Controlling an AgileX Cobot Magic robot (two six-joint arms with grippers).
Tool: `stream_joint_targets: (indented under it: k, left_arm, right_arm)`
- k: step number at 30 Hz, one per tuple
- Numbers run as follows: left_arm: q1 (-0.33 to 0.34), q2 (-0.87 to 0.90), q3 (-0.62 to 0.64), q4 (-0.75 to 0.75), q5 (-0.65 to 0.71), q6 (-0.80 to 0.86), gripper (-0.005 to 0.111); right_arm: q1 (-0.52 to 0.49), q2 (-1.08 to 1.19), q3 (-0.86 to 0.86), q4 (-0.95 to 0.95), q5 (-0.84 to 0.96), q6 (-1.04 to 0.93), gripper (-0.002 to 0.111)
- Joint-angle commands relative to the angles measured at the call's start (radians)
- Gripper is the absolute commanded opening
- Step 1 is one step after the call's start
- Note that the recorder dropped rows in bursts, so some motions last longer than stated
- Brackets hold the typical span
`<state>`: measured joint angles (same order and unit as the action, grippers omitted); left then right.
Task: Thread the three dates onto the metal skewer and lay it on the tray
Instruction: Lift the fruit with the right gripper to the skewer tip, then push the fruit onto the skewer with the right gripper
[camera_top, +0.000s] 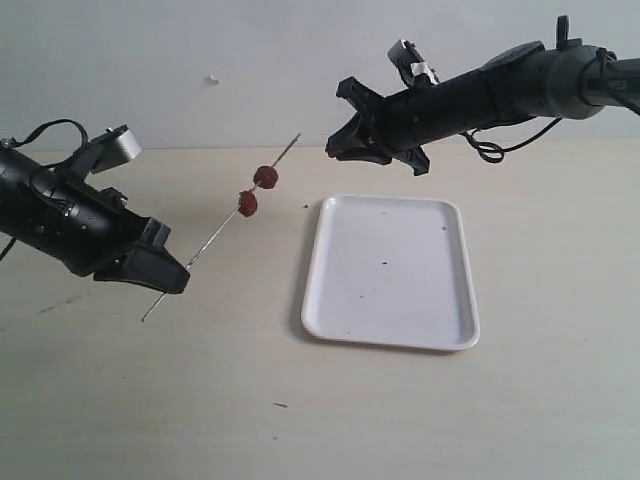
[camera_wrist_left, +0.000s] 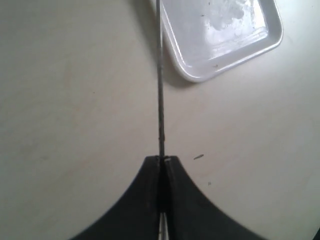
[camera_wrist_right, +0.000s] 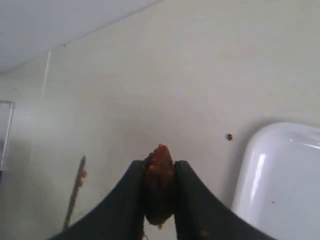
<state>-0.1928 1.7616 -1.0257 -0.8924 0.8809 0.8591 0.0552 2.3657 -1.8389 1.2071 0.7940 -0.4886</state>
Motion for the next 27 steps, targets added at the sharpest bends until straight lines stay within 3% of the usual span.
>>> stream_joint_targets:
  k: [1, 12, 27]
  left_arm:
    - [-0.051, -0.005, 0.004, -0.024, -0.029, 0.0, 0.0]
    - [-0.056, 0.049, 0.004, -0.047, -0.091, 0.006, 0.0]
    - [-0.056, 0.049, 0.004, -0.082, -0.076, 0.05, 0.0]
  right_arm:
    - [-0.003, -0.008, 0.006, 0.118, 0.004, -0.015, 0.018]
    - [0.003, -0.008, 0.006, 0.203, 0.002, -0.015, 0.018]
    - [0.003, -0.008, 0.006, 0.195, -0.045, -0.021, 0.018]
